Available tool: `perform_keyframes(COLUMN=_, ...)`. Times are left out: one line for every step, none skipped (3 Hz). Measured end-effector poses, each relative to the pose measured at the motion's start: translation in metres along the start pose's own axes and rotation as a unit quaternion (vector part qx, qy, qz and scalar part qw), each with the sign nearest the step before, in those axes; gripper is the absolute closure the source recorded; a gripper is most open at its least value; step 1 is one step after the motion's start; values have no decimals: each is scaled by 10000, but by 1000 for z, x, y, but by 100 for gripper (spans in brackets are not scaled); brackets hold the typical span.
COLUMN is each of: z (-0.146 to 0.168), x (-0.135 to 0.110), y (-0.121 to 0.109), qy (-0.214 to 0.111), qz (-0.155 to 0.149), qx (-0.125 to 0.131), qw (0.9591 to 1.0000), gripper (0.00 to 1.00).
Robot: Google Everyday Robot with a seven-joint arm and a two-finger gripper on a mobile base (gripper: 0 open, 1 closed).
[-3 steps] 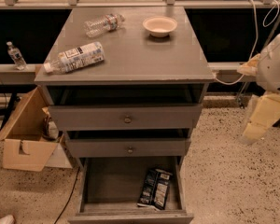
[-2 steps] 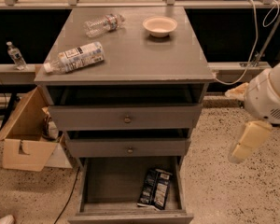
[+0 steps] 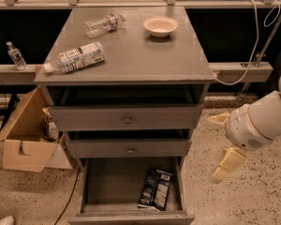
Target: Pick blue chip bag from bottom drawer and place on counter
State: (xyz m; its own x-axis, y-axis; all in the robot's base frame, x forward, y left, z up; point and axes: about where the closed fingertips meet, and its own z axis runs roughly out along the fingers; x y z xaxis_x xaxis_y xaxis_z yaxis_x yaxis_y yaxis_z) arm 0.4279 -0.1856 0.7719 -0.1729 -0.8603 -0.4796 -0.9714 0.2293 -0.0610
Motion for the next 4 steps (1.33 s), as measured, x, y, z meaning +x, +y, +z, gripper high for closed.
perform_keyframes(z=0, x=0, y=0, qy=0, qz=0, qx=-1, qw=10000, gripper=0)
perform_keyframes(z=59, x=25, y=5, qy=-150, qz=98, qx=-212, qw=9996, gripper=0)
perform_keyframes(z=111, x=49, y=3, qy=-408, qz=84, qx=-244, qw=9988, gripper=0)
perform_keyframes(z=167, x=69, y=3, qy=-665, qz=54, qx=-311, qw=9973, gripper=0)
